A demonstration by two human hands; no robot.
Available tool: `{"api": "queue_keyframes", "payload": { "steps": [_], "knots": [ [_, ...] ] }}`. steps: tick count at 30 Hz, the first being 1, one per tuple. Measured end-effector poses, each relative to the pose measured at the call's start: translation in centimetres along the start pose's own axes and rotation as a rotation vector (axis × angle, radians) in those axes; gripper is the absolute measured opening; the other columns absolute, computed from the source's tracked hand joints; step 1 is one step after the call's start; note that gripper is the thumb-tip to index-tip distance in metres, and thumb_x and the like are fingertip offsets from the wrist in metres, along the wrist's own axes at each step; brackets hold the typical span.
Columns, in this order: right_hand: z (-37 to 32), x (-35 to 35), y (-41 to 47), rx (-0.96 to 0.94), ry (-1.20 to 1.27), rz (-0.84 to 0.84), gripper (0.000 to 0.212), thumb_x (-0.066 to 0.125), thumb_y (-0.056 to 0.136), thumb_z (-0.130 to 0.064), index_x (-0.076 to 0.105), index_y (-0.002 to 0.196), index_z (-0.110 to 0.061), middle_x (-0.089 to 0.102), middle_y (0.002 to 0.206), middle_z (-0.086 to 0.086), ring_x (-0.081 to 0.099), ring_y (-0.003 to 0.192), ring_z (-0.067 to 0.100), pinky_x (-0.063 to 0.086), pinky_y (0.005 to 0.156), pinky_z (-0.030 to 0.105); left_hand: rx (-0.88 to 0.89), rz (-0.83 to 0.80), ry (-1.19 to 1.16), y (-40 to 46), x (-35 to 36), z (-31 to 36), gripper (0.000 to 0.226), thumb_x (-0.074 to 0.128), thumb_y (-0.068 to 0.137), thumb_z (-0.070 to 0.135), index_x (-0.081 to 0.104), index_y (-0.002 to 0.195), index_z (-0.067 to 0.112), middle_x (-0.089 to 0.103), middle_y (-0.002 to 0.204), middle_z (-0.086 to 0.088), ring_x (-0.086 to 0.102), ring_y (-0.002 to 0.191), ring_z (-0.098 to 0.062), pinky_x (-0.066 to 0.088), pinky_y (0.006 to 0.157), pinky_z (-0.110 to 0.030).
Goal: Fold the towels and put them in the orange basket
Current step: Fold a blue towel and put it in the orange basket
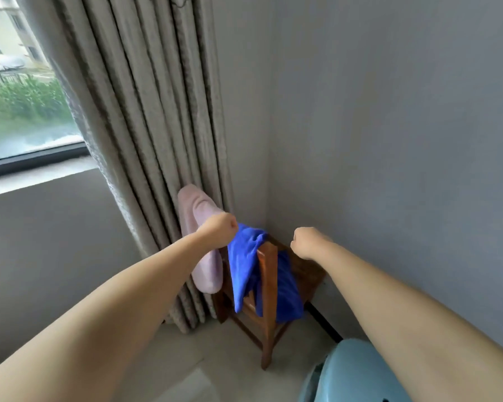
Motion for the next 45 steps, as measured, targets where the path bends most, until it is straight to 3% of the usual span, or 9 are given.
{"api": "queue_keyframes", "payload": {
  "steps": [5,10,15,20,24,29,37,42,45],
  "knots": [
    [-2.9,2.2,4.8,0.108,0.190,-0.102,0.026,0.041,0.093,-0.021,0.051,0.073,-0.009,0.059,0.085,0.013,0.059,0.082,0.029,0.043,0.063,0.026,0.133,-0.044,0.008,6.0,-0.5,-1.2,0.026,0.045,0.091,0.011,0.068,0.103,0.008,0.071,0.107,-0.009,0.063,0.103,-0.027,0.043,0.084,-0.026],
    [-3.0,5.9,6.5,0.356,0.660,-0.331,0.054,0.030,0.096,-0.052,0.050,0.124,-0.011,0.059,0.121,0.015,0.058,0.109,0.036,0.054,0.082,0.042,0.200,-0.266,0.201,9.0,3.2,-0.7,0.038,0.035,0.099,0.024,0.064,0.104,0.000,0.067,0.111,-0.015,0.060,0.104,-0.032,0.045,0.086,-0.033],
    [-3.9,7.9,7.3,0.444,0.887,-0.519,0.068,0.036,0.081,-0.072,0.054,0.122,-0.022,0.063,0.122,0.010,0.060,0.110,0.034,0.050,0.091,0.051,0.199,-0.470,0.264,9.9,6.2,-0.8,0.055,0.026,0.101,0.041,0.065,0.105,0.002,0.066,0.105,-0.013,0.059,0.094,-0.025,0.037,0.078,-0.029],
    [-4.2,5.7,7.3,0.370,1.100,-0.362,0.030,0.045,0.096,-0.021,0.057,0.120,-0.008,0.065,0.105,0.016,0.060,0.095,0.033,0.051,0.078,0.042,0.222,-0.486,0.027,11.4,5.5,0.5,0.038,0.041,0.097,0.032,0.057,0.077,0.004,0.056,0.081,-0.009,0.049,0.076,-0.020,0.037,0.068,-0.026],
    [-5.1,2.6,6.9,0.276,1.530,-0.289,0.027,0.034,0.103,-0.022,0.054,0.119,-0.014,0.061,0.114,0.013,0.058,0.104,0.030,0.049,0.077,0.038,0.071,-0.566,-0.597,11.6,3.8,0.5,0.027,0.051,0.096,0.029,0.065,0.082,0.012,0.062,0.079,-0.006,0.057,0.069,-0.016,0.048,0.061,-0.022],
    [-6.1,-4.0,5.3,0.154,1.776,-0.113,0.027,0.043,0.099,-0.031,0.064,0.093,-0.016,0.073,0.077,0.003,0.068,0.072,0.014,0.053,0.064,0.024,-0.079,-0.454,-1.301,13.2,-1.4,1.9,0.023,0.056,0.093,0.028,0.061,0.074,0.016,0.059,0.056,0.004,0.053,0.052,-0.009,0.041,0.053,-0.021],
    [-3.6,-12.1,2.0,0.025,1.947,0.228,0.019,0.049,0.092,-0.025,0.065,0.087,-0.015,0.068,0.088,0.004,0.063,0.090,0.021,0.050,0.081,0.031,0.104,-0.661,-1.112,7.2,-1.9,7.5,0.029,0.044,0.099,0.027,0.052,0.072,0.018,0.055,0.046,0.009,0.054,0.041,-0.003,0.043,0.045,-0.015],
    [-1.6,-12.5,0.3,0.015,1.919,0.247,0.025,0.045,0.094,-0.026,0.063,0.085,-0.012,0.065,0.078,0.006,0.062,0.078,0.020,0.049,0.074,0.030,0.302,-0.539,-1.337,6.6,-2.6,12.5,0.017,0.060,0.081,0.043,0.062,0.073,0.028,0.062,0.070,0.007,0.060,0.073,-0.011,0.049,0.061,-0.023],
    [1.1,-12.8,-1.2,0.045,1.887,0.306,0.023,0.045,0.094,-0.023,0.063,0.094,-0.010,0.067,0.091,0.008,0.062,0.091,0.023,0.048,0.085,0.033,0.270,-0.708,-1.576,5.9,-2.3,16.0,0.030,0.045,0.093,0.041,0.057,0.079,0.018,0.061,0.070,0.000,0.059,0.074,-0.016,0.052,0.063,-0.024]
  ]
}}
Point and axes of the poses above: each hand's wrist, its own y-axis towards the middle knuckle, its own x-axis out of the palm, z = x × y, the point moved 7 cm from there along y, towards the middle knuckle
